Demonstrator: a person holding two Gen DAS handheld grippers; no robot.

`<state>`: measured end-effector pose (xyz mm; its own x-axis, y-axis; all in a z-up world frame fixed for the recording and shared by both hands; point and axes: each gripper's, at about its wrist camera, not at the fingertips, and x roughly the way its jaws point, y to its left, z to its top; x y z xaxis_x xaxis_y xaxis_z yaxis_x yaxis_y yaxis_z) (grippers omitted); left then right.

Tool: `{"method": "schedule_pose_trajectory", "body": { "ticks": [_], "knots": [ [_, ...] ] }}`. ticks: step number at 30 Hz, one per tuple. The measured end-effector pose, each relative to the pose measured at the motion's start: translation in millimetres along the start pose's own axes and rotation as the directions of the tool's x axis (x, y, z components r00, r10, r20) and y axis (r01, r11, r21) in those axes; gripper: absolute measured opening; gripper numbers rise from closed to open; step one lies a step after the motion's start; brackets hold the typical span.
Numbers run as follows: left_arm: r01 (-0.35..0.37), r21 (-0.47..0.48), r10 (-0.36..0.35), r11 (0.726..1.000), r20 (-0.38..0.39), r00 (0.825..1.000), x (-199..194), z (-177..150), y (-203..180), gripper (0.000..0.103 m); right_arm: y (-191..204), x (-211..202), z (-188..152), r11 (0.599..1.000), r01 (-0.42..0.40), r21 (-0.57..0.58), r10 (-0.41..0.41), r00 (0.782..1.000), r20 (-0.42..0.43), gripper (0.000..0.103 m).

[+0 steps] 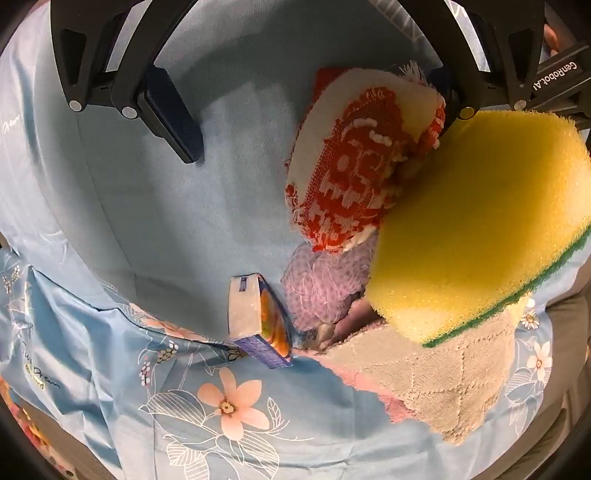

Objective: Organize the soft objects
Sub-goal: 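Move the right gripper toward the yellow-green scrub sponge, then grasp the yellow-green sponge with the right gripper and lift it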

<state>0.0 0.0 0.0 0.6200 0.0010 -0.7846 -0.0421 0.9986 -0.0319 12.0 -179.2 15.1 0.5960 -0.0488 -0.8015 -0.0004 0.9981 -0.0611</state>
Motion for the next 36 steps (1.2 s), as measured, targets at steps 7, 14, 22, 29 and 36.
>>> {"method": "schedule_pose_trajectory", "body": {
  "ticks": [7, 14, 22, 29, 36],
  "knots": [
    [0.0, 0.0, 0.0, 1.0, 0.004, 1.0, -0.1, -0.1, 0.0, 0.102, 0.1, 0.0, 0.0, 1.0, 0.0, 0.0, 0.0, 1.0, 0.0, 0.103],
    [0.001, -0.001, -0.001, 1.0, 0.005, 1.0, 0.0, 0.0, 0.2, 0.102, -0.1, 0.1, -0.2, 1.0, -0.001, 0.0, 0.001, 1.0, 0.0, 0.103],
    [0.001, -0.001, -0.001, 1.0, 0.001, 1.0, -0.5, -0.2, 0.4, 0.102, 0.4, 1.9, -2.0, 1.0, -0.001, 0.001, 0.001, 1.0, -0.001, 0.103],
    [0.012, -0.007, -0.013, 1.0, -0.032, 0.999, -5.3, -2.7, 2.0, 0.101, 0.0, 3.6, 3.9, 1.0, -0.002, 0.001, 0.002, 1.0, -0.012, 0.103],
    [0.107, -0.033, -0.109, 0.994, -0.071, 0.991, -18.7, -2.2, 4.0, 0.1, -6.1, -15.9, 2.6, 0.996, -0.016, 0.087, 0.023, 0.997, -0.077, 0.103]
  ]
}}
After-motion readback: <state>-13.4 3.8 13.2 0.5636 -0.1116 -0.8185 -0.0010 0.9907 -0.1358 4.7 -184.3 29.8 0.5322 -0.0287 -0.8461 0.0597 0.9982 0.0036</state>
